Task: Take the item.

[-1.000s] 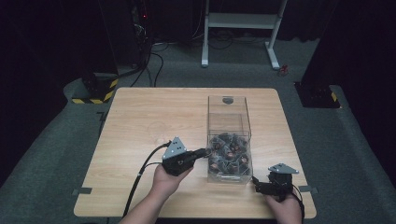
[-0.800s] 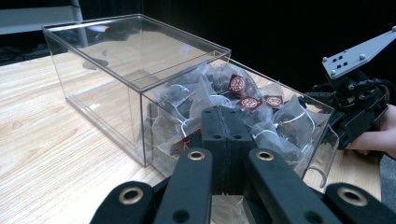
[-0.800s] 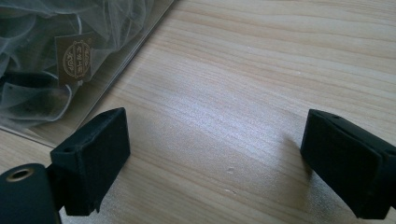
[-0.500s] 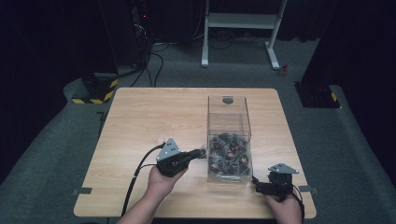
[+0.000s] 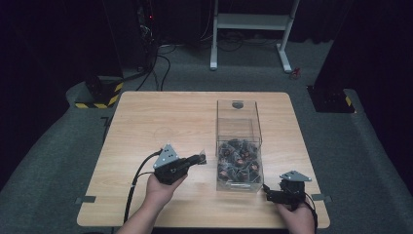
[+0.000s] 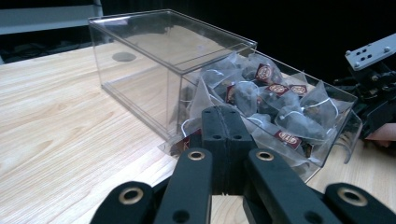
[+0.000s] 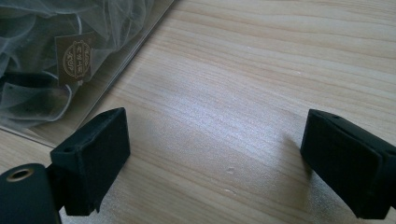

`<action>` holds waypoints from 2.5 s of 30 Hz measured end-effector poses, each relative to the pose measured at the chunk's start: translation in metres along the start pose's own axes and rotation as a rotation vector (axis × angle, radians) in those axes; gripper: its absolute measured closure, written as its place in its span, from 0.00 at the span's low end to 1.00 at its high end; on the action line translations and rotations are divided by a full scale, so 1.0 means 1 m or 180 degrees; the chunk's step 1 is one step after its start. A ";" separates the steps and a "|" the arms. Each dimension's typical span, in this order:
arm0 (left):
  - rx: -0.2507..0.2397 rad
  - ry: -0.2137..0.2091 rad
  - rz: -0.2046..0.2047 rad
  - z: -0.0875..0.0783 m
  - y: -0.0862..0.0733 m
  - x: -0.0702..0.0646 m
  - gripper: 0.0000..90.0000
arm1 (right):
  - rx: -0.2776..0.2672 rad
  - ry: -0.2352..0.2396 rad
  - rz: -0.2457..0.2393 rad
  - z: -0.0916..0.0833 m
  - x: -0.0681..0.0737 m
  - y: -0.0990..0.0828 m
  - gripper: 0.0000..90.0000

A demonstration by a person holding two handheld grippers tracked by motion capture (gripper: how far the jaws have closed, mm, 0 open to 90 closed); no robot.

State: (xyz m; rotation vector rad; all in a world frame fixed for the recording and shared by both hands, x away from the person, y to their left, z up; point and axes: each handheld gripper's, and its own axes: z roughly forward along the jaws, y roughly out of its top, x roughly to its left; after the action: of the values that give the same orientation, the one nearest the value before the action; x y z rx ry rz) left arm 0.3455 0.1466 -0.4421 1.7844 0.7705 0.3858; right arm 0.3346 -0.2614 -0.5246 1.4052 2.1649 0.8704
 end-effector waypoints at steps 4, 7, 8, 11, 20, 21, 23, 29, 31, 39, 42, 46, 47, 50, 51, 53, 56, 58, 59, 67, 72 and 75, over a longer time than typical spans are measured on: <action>-0.0012 0.0039 -0.0021 -0.004 -0.001 0.004 1.00 | 0.0000 -0.0001 0.0000 0.000 0.000 0.000 0.09; -0.0013 0.0073 -0.0032 -0.007 -0.002 0.007 1.00 | 0.0000 0.0000 0.0000 0.000 0.000 0.000 0.09; -0.0014 0.0088 -0.0029 -0.009 -0.002 0.008 1.00 | 0.0000 0.0000 0.0001 0.000 0.000 0.000 0.09; -0.0013 0.0119 -0.0047 -0.012 -0.003 0.012 1.00 | 0.0000 0.0000 0.0001 0.000 0.000 0.000 0.09; -0.0036 0.0219 -0.0066 -0.023 -0.005 0.022 1.00 | 0.0000 0.0000 0.0000 0.000 0.000 0.000 0.09; -0.0032 0.0230 -0.0071 -0.025 -0.005 0.023 1.00 | 0.0000 0.0000 0.0000 0.000 0.000 0.000 0.09; -0.0038 0.0252 -0.0084 -0.027 -0.005 0.026 1.00 | 0.0000 -0.0001 0.0000 0.000 0.000 0.000 0.09; -0.0032 0.0331 -0.0090 -0.034 -0.006 0.034 1.00 | 0.0000 -0.0001 0.0000 0.000 0.000 0.000 0.09; -0.0045 0.0344 -0.0116 -0.036 -0.007 0.036 1.00 | 0.0005 -0.0002 0.0007 0.000 0.000 0.000 0.09; -0.0051 0.0412 -0.0119 -0.042 -0.006 0.043 1.00 | 0.0000 -0.0001 0.0000 0.000 0.000 0.000 0.09; -0.0058 0.0444 -0.0117 -0.045 -0.005 0.046 1.00 | 0.0000 -0.0001 0.0000 0.000 0.000 0.000 0.09; -0.0068 0.0479 -0.0128 -0.048 -0.004 0.050 1.00 | -0.0001 -0.0001 0.0000 0.000 0.000 0.000 0.09; -0.0068 0.0489 -0.0120 -0.049 -0.004 0.051 1.00 | -0.0001 -0.0001 0.0000 0.000 0.000 0.000 0.09; -0.0072 0.0513 -0.0132 -0.051 -0.003 0.053 1.00 | 0.0000 -0.0001 0.0000 0.000 0.000 0.000 0.09; -0.0076 0.0522 -0.0131 -0.052 -0.003 0.054 1.00 | 0.0000 -0.0001 0.0000 0.000 0.000 0.000 0.09; -0.0082 0.0541 -0.0145 -0.054 -0.003 0.056 1.00 | 0.0000 -0.0001 0.0000 0.000 0.000 0.000 0.09; -0.0089 0.0572 -0.0144 -0.056 -0.002 0.059 1.00 | 0.0000 -0.0001 0.0000 0.000 0.000 0.000 0.09; -0.0087 0.0589 -0.0152 -0.057 -0.002 0.062 1.00 | 0.0000 -0.0001 0.0000 0.000 0.000 0.000 0.09; -0.0086 0.0602 -0.0152 -0.058 -0.001 0.063 1.00 | 0.0000 -0.0001 0.0000 0.000 0.000 0.000 0.09; -0.0092 0.0669 -0.0172 -0.060 0.001 0.071 1.00 | 0.0000 -0.0001 -0.0001 0.000 0.000 0.000 0.09; -0.0086 0.0707 -0.0180 -0.060 0.004 0.076 1.00 | 0.0000 -0.0001 0.0000 0.000 0.000 0.000 0.09; -0.0084 0.0737 -0.0168 -0.060 0.005 0.080 1.00 | 0.0000 -0.0001 0.0001 0.000 0.000 0.000 0.09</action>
State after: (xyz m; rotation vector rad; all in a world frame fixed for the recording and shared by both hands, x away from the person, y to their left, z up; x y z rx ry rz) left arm 0.3695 0.2419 -0.4255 1.7094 0.9681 0.5717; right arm 0.3346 -0.2613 -0.5246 1.4056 2.1645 0.8704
